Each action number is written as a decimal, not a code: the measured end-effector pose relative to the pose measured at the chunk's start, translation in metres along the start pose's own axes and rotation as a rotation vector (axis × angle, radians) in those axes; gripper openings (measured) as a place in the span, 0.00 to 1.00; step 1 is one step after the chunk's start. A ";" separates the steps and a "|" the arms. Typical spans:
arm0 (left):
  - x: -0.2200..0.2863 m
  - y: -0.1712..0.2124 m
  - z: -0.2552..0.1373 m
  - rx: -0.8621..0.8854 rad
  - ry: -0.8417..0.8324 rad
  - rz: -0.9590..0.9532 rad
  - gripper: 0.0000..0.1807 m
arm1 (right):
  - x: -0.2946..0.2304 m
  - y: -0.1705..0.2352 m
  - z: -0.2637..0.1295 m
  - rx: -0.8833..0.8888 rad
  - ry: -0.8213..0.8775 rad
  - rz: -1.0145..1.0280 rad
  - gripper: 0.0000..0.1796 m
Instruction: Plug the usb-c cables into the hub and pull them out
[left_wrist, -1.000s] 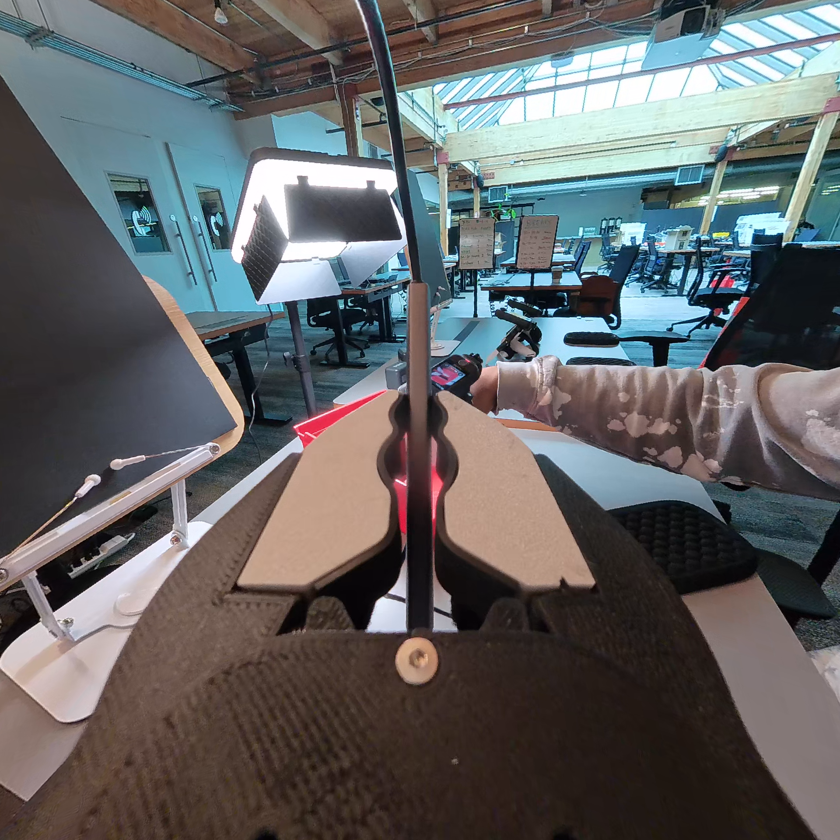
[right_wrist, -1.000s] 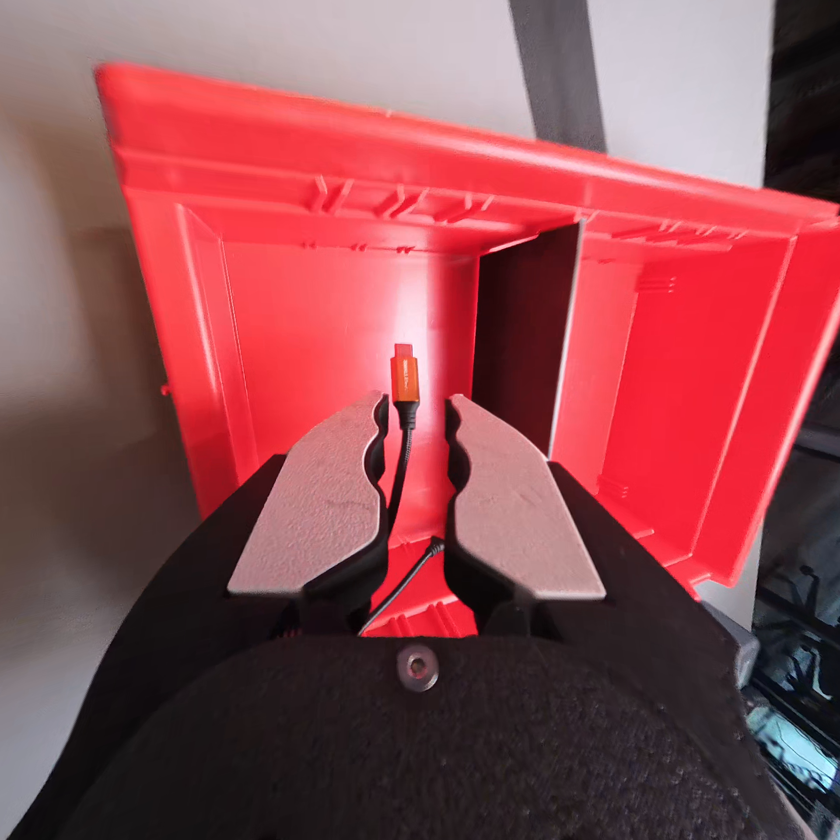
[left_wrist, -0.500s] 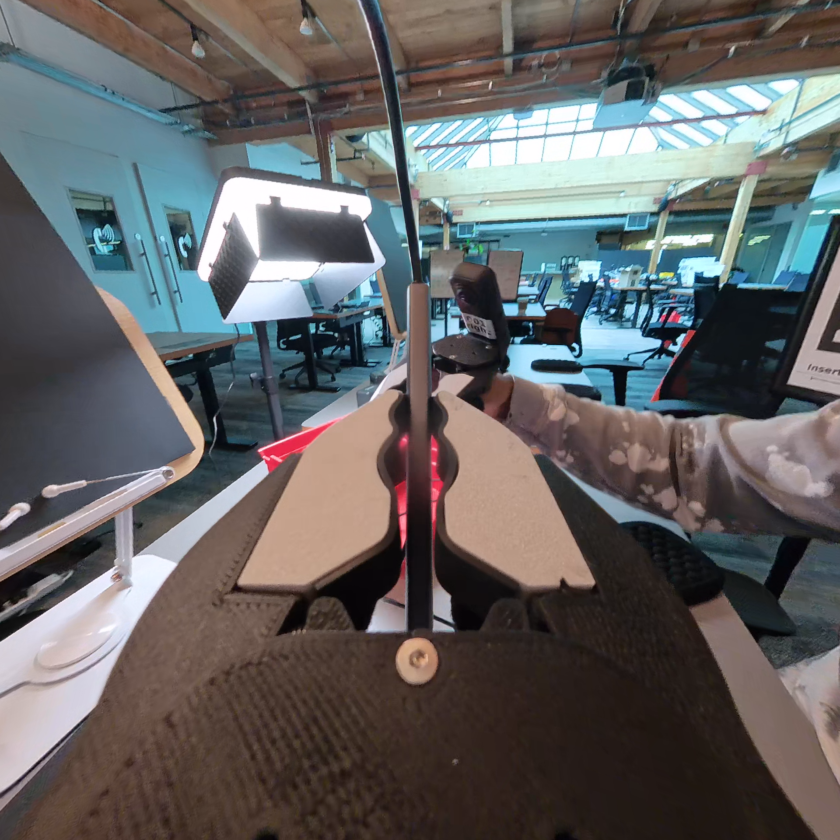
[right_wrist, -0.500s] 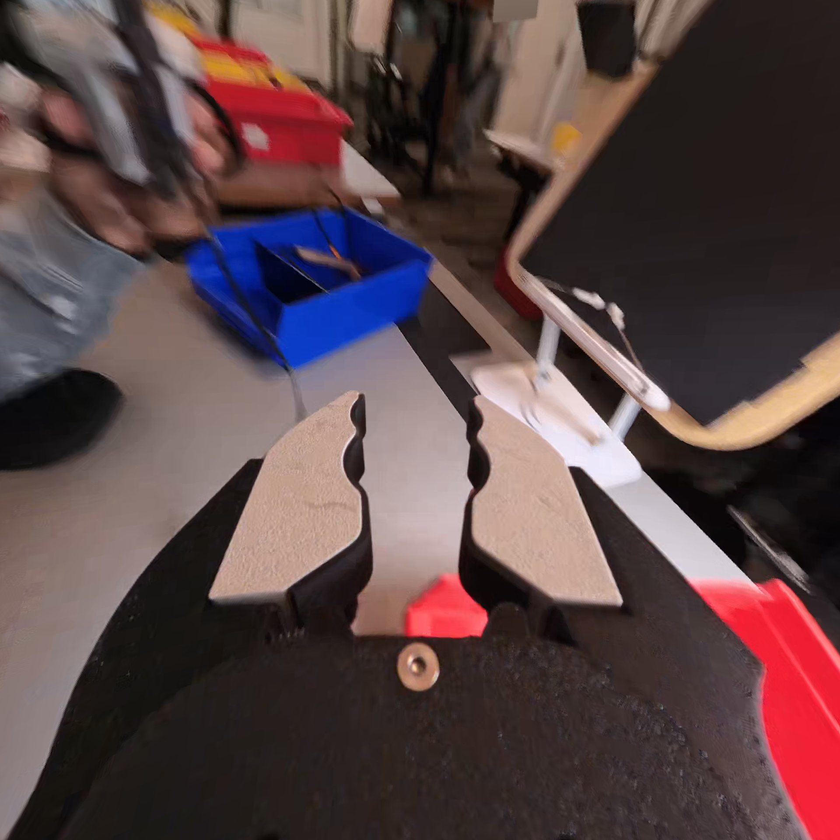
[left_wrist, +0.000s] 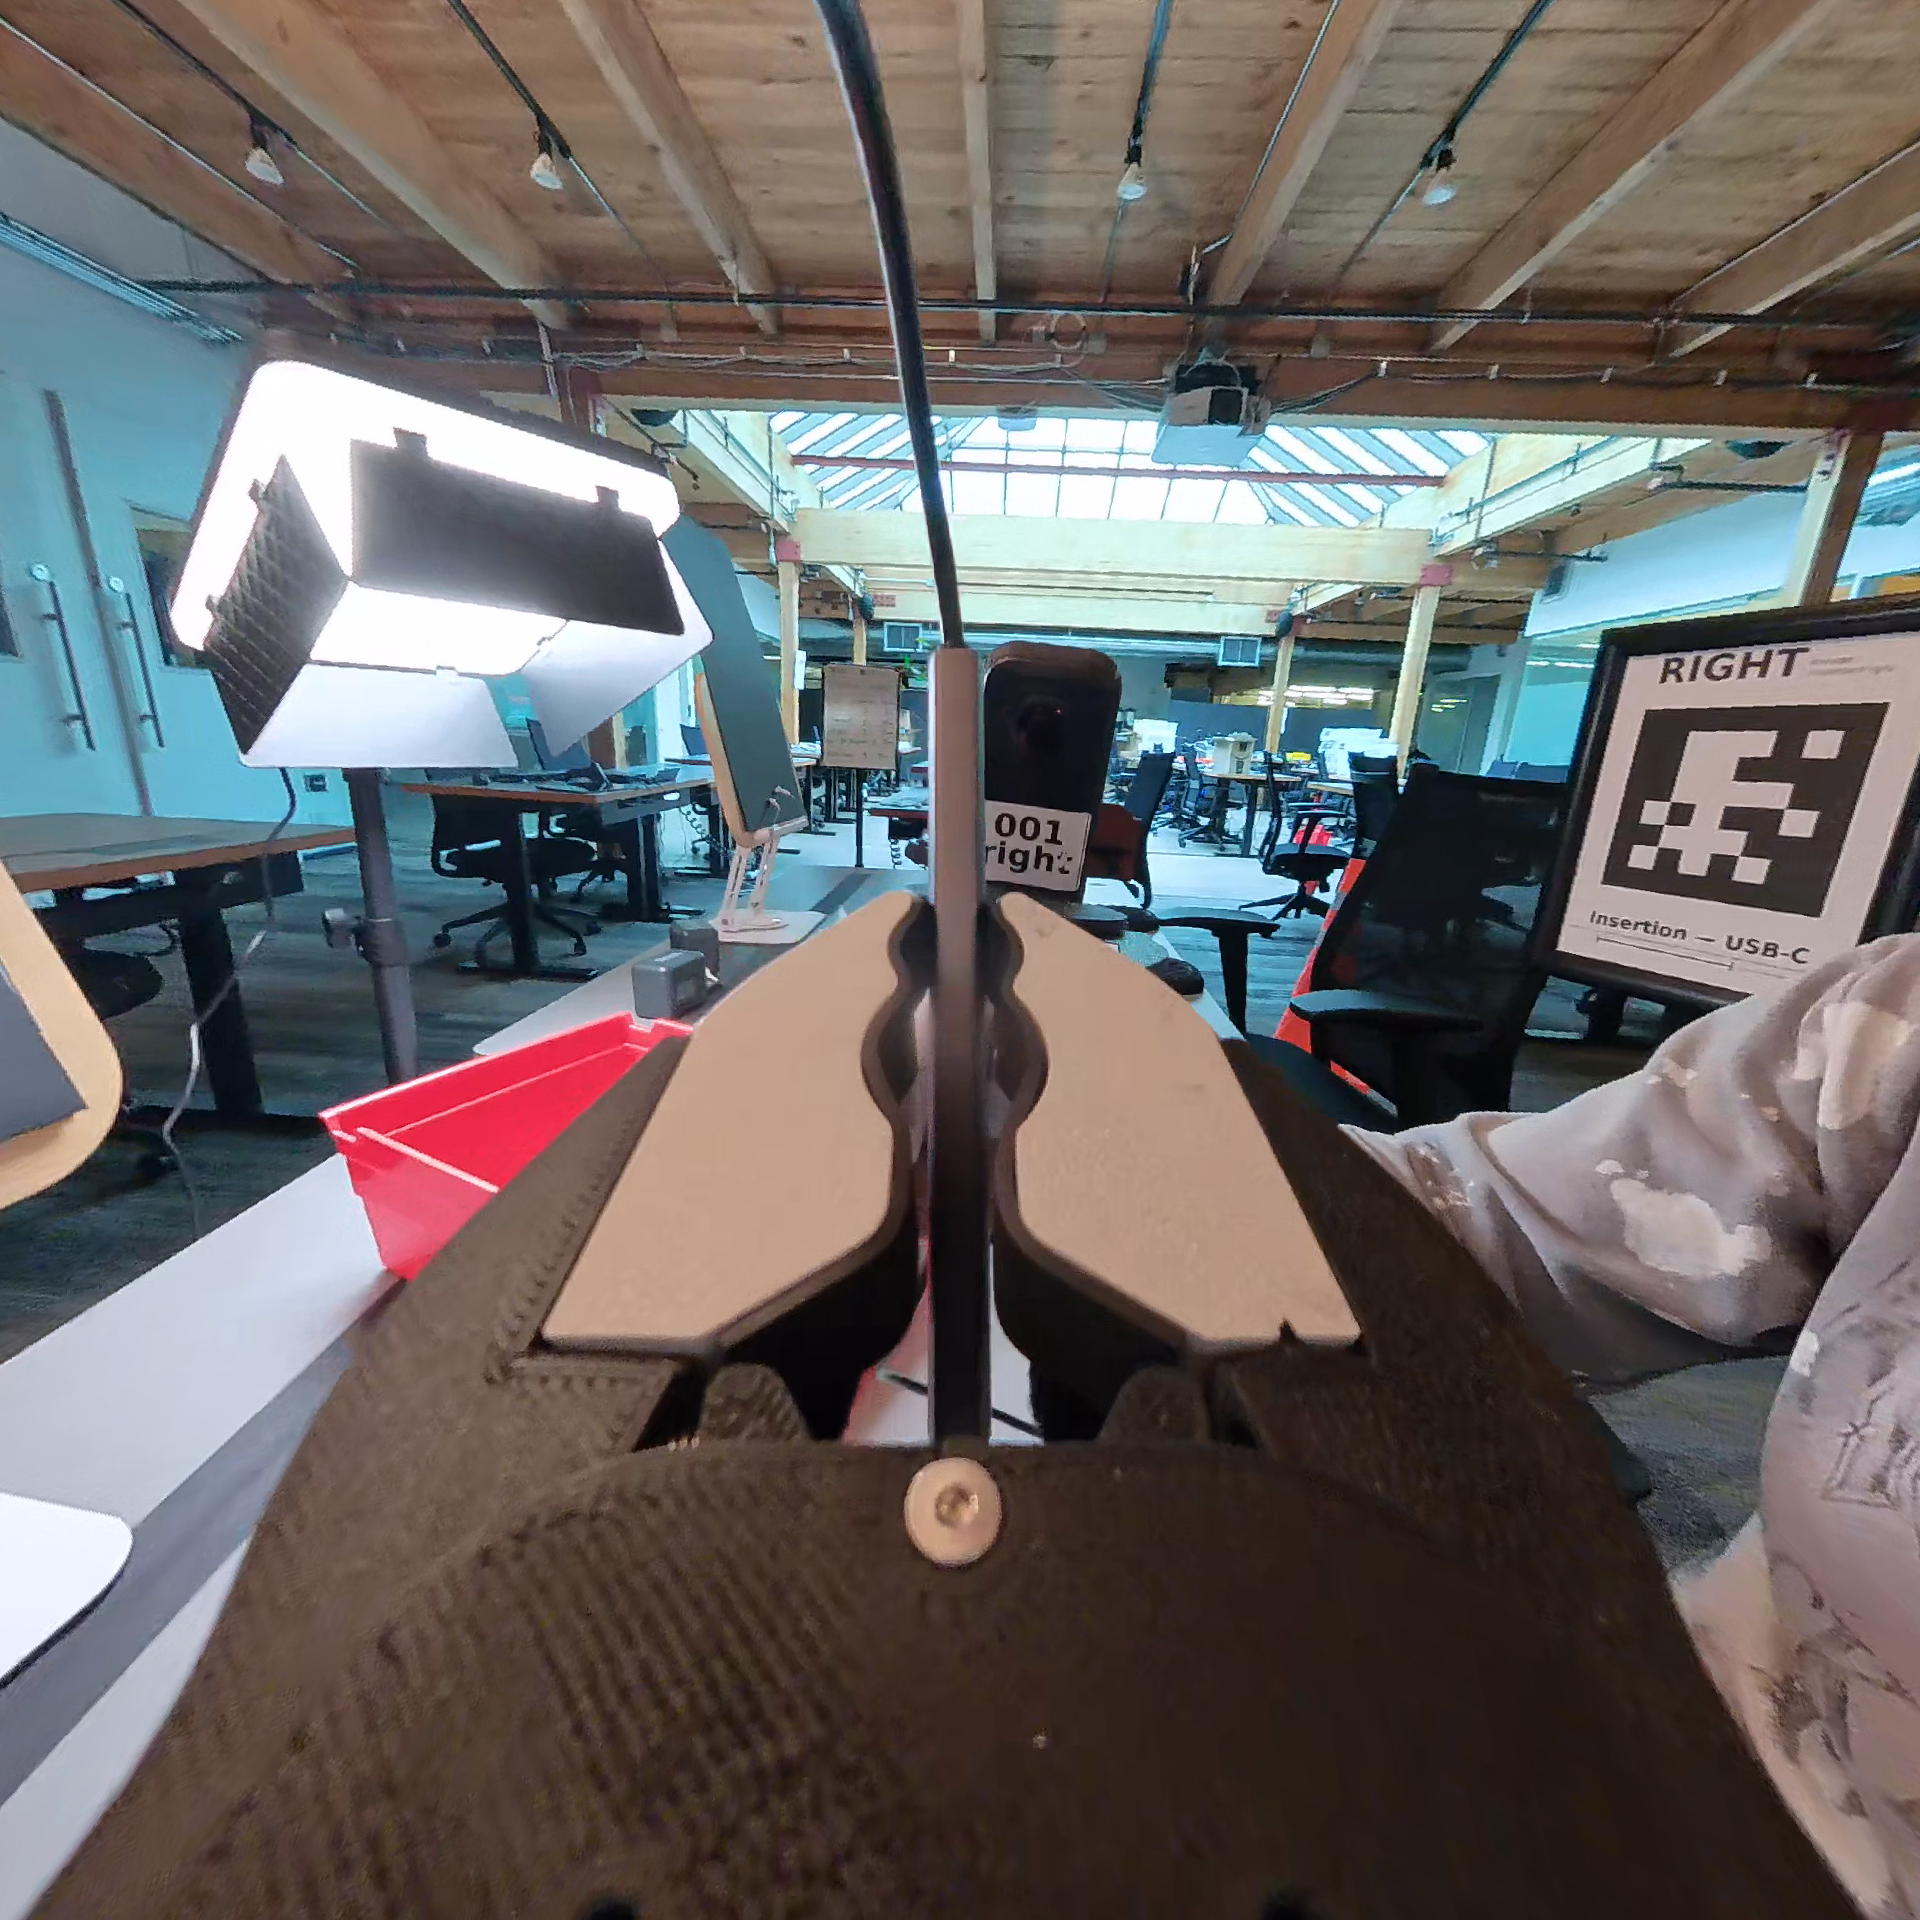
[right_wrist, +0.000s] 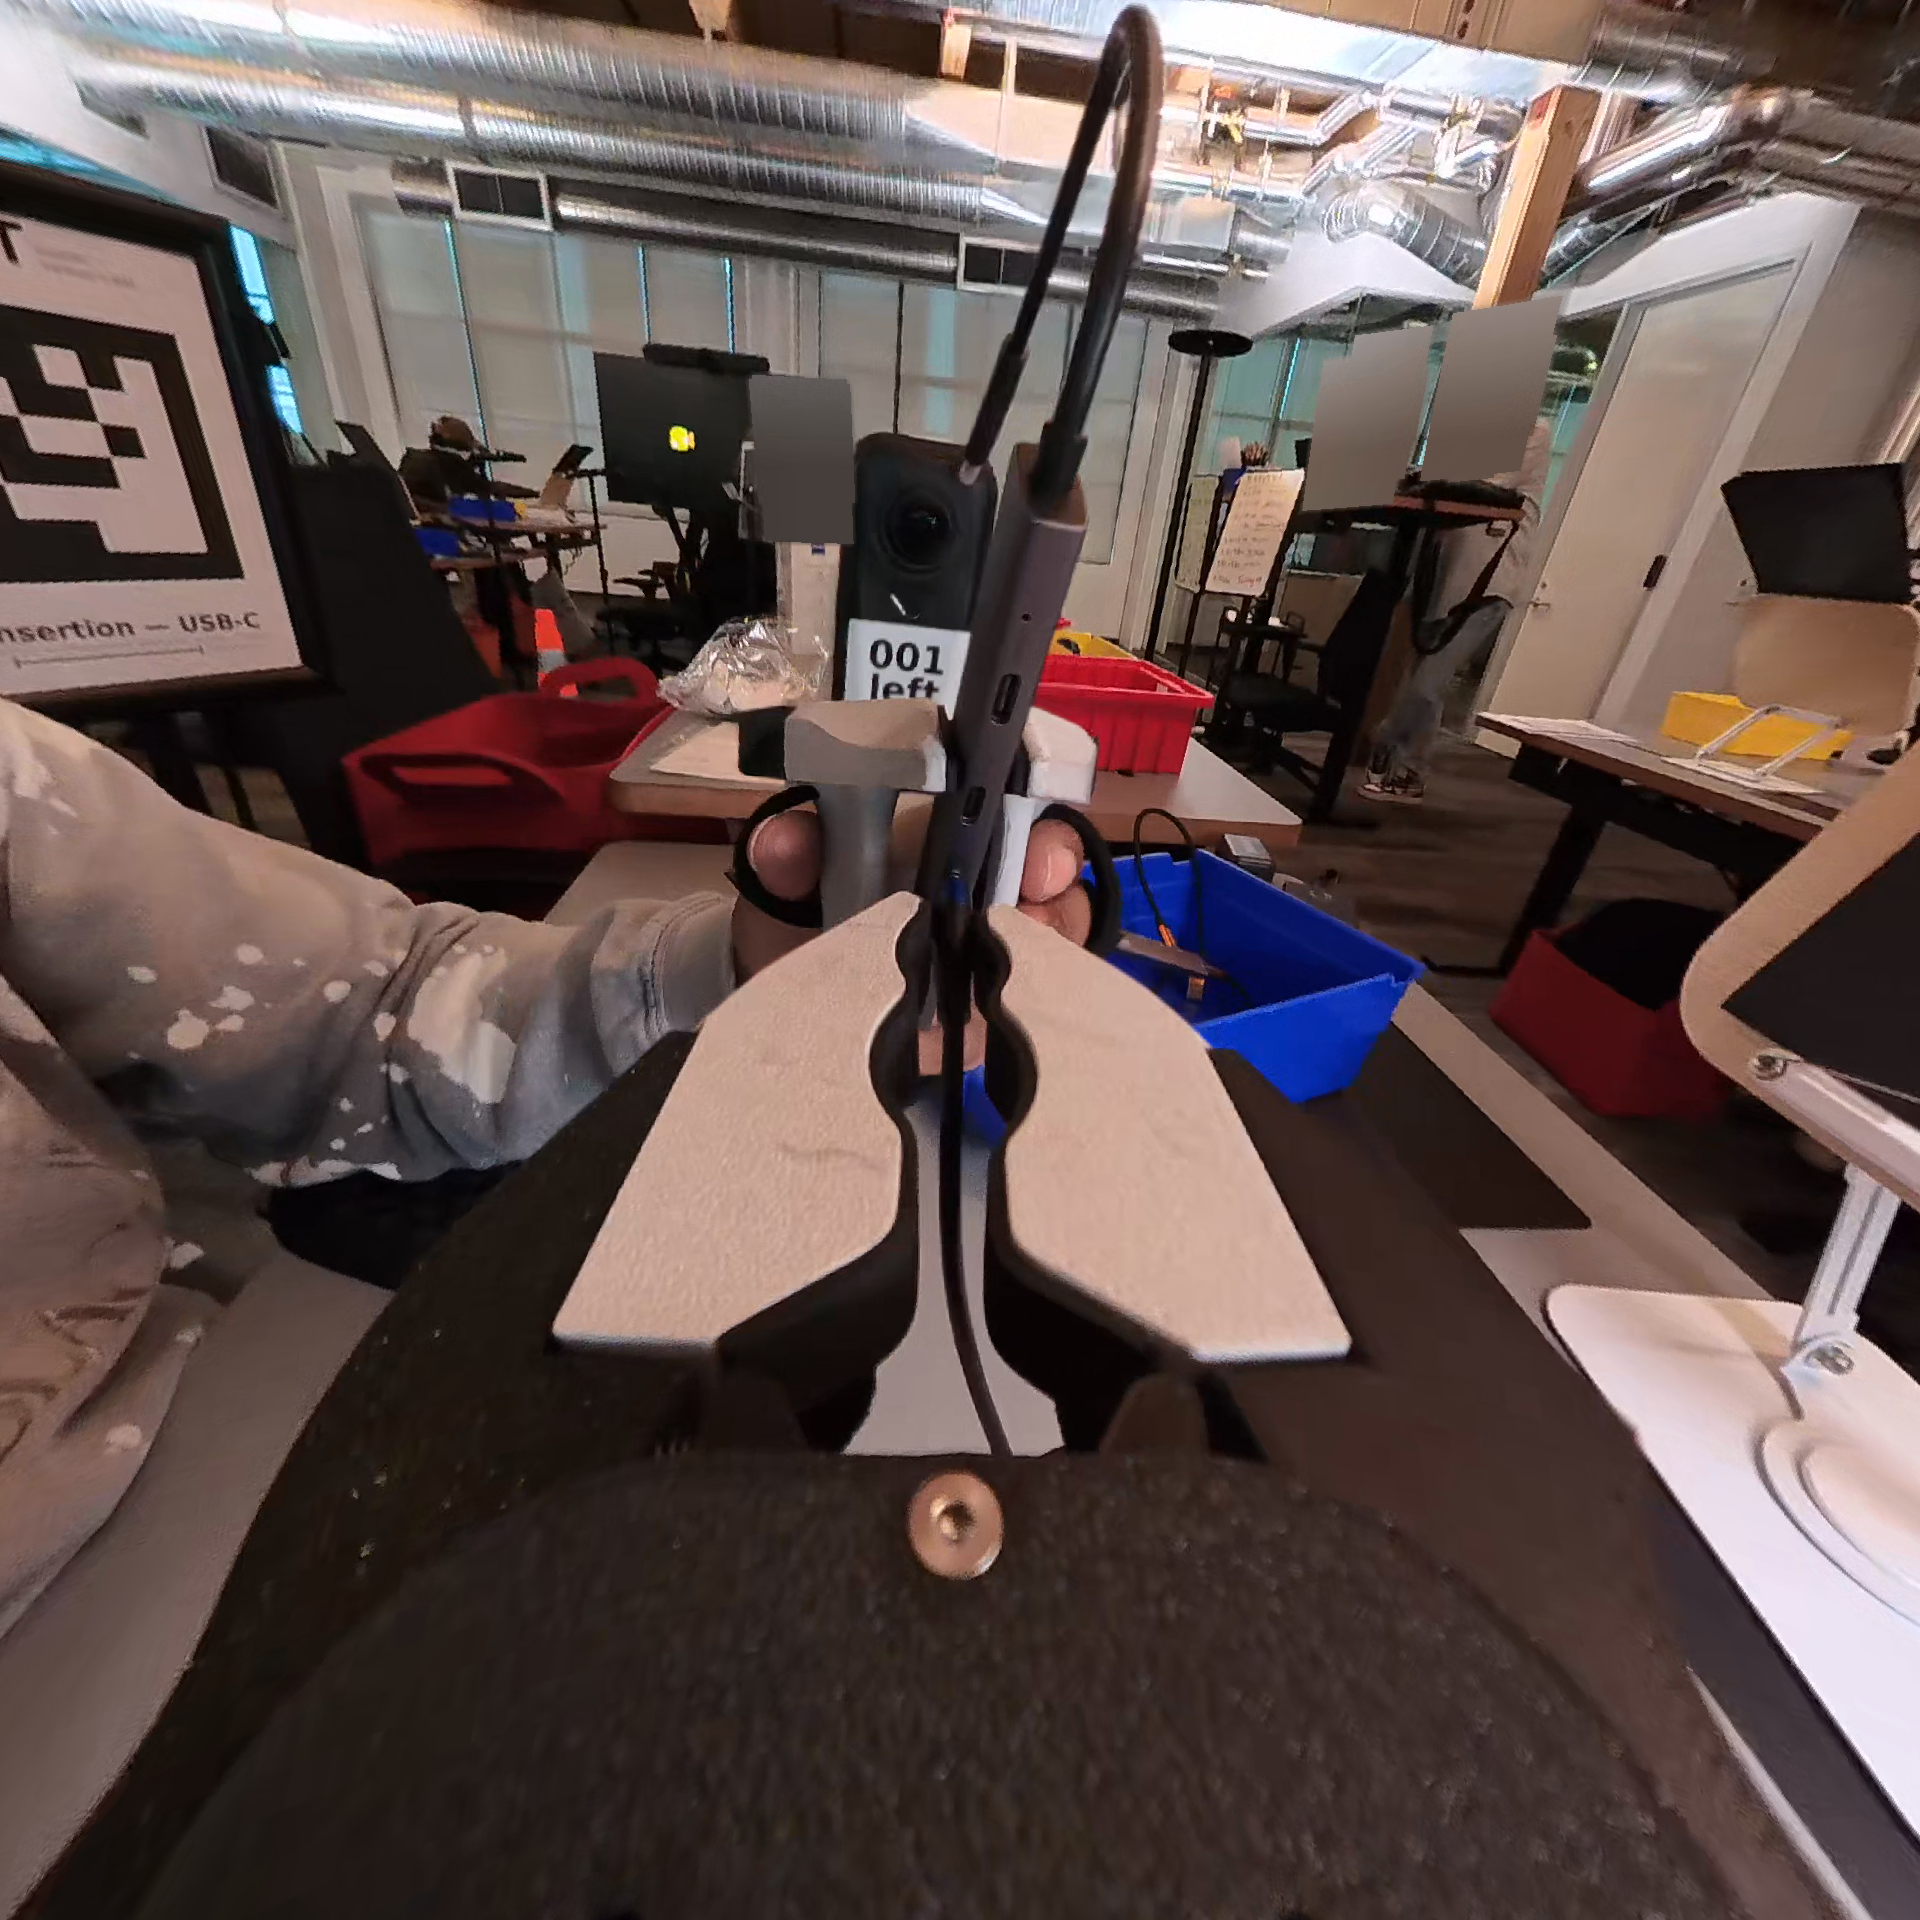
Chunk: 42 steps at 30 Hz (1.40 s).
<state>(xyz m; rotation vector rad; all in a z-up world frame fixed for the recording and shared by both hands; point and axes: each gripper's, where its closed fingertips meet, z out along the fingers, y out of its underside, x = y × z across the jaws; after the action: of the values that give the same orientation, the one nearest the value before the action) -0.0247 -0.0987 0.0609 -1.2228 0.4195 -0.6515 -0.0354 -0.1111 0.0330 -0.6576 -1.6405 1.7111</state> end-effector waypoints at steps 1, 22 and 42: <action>0.000 0.003 0.001 -0.013 0.004 -0.003 0.05 | 0.000 0.003 -0.002 -0.017 0.000 0.001 0.04; 0.006 0.034 -0.001 -0.295 -0.004 0.223 0.06 | -0.003 0.008 -0.021 -0.139 0.028 -0.085 0.04; 0.008 0.024 -0.003 -0.272 -0.009 0.235 0.06 | -0.006 0.011 -0.025 -0.115 0.003 -0.142 0.04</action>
<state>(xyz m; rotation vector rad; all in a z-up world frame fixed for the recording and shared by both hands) -0.0154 -0.1015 0.0377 -1.4067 0.6494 -0.3948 -0.0140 -0.0986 0.0193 -0.5821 -1.7507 1.5233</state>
